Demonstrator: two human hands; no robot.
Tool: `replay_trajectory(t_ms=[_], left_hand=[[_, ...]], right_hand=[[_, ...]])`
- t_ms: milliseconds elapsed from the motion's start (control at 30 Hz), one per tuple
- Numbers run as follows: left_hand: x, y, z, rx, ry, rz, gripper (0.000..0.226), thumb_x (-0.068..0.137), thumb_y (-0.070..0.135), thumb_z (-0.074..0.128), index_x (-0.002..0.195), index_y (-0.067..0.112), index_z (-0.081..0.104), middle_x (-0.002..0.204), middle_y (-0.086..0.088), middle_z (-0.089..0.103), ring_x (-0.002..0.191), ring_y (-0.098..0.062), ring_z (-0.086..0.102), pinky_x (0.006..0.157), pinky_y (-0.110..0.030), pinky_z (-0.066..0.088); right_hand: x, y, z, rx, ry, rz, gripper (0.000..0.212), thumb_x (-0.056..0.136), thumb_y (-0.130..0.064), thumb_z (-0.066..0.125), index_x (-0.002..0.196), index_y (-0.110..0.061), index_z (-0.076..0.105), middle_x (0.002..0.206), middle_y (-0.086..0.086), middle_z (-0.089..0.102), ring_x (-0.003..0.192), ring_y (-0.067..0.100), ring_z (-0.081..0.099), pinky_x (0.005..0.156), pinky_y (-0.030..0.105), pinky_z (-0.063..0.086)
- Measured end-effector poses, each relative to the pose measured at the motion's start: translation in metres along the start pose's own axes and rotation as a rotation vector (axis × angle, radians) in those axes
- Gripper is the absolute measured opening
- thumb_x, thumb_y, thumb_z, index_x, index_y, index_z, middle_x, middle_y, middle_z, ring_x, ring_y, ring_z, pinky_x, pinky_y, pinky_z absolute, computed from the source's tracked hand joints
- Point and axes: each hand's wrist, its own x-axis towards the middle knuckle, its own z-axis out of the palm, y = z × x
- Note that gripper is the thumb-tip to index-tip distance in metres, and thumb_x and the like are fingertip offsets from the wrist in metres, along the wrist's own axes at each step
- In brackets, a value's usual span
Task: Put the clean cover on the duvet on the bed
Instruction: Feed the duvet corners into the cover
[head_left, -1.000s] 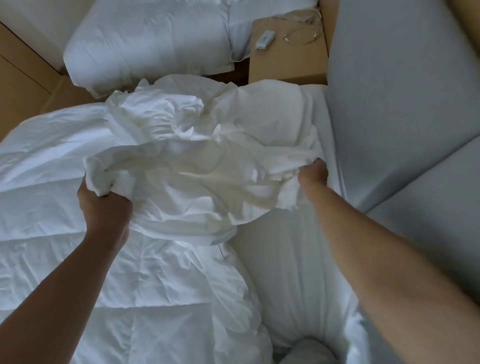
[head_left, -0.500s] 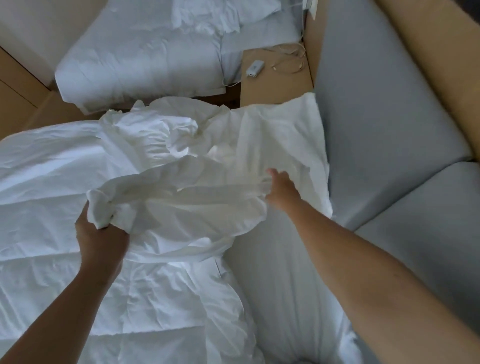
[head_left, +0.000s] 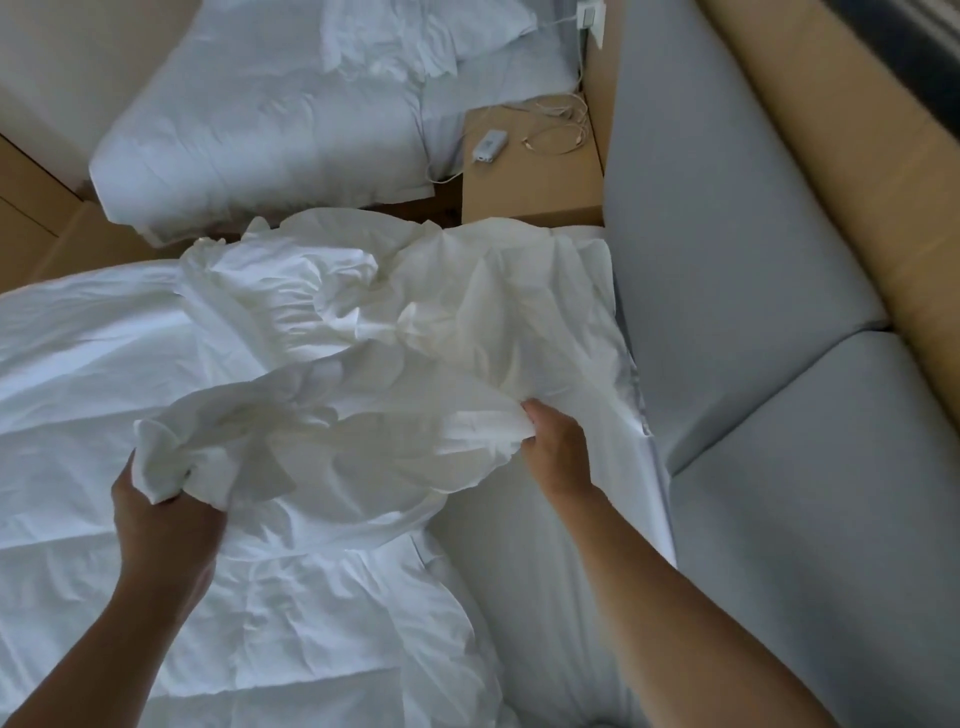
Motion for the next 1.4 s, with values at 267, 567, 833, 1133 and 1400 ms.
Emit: replay_trajectory(t_ms=[267, 567, 833, 1133, 1400], left_hand=[[0.003, 0.039, 0.005, -0.094, -0.023, 0.036, 0.031, 0.087, 0.011, 0.071, 0.106, 0.035, 0.074, 0.101, 0.012, 0.076, 0.094, -0.010, 0.073, 0.071, -0.027, 0.062], [-0.011, 0.044, 0.002, -0.076, -0.133, 0.073, 0.034, 0.075, 0.034, 0.079, 0.108, 0.037, 0.072, 0.103, 0.009, 0.075, 0.095, -0.012, 0.072, 0.079, -0.044, 0.059], [-0.014, 0.039, -0.034, -0.025, -0.211, 0.146, 0.036, 0.085, 0.014, 0.073, 0.120, 0.023, 0.072, 0.112, -0.003, 0.075, 0.102, -0.030, 0.072, 0.076, -0.061, 0.061], [-0.039, 0.055, -0.038, -0.115, -0.263, 0.120, 0.043, 0.079, 0.021, 0.070, 0.122, 0.021, 0.069, 0.116, -0.010, 0.072, 0.107, -0.035, 0.069, 0.085, -0.065, 0.056], [-0.058, 0.071, -0.048, -0.078, -0.364, 0.134, 0.047, 0.063, 0.047, 0.071, 0.108, 0.031, 0.071, 0.101, 0.005, 0.074, 0.093, -0.014, 0.070, 0.073, -0.036, 0.056]], right_hand=[[-0.054, -0.043, -0.065, -0.086, 0.115, -0.158, 0.029, 0.080, -0.027, 0.070, 0.108, -0.021, 0.067, 0.090, -0.006, 0.068, 0.080, 0.014, 0.066, 0.062, 0.026, 0.053], [-0.169, -0.114, -0.035, -0.290, -0.763, -0.117, 0.020, 0.088, -0.023, 0.068, 0.102, -0.010, 0.063, 0.088, 0.008, 0.065, 0.087, 0.031, 0.068, 0.066, 0.033, 0.046], [-0.222, -0.079, -0.066, -0.570, -0.478, 0.167, 0.034, 0.099, -0.010, 0.049, 0.133, -0.012, 0.046, 0.120, 0.008, 0.057, 0.105, 0.027, 0.064, 0.085, 0.035, 0.051], [-0.257, -0.120, -0.106, -0.341, -0.032, -0.145, 0.051, 0.072, -0.010, 0.059, 0.122, -0.023, 0.061, 0.091, -0.003, 0.058, 0.075, 0.017, 0.058, 0.061, 0.025, 0.045], [-0.239, -0.154, -0.127, -0.462, -0.423, 0.154, 0.012, 0.088, -0.025, 0.054, 0.100, -0.021, 0.054, 0.085, -0.004, 0.055, 0.080, 0.023, 0.058, 0.065, 0.028, 0.039]])
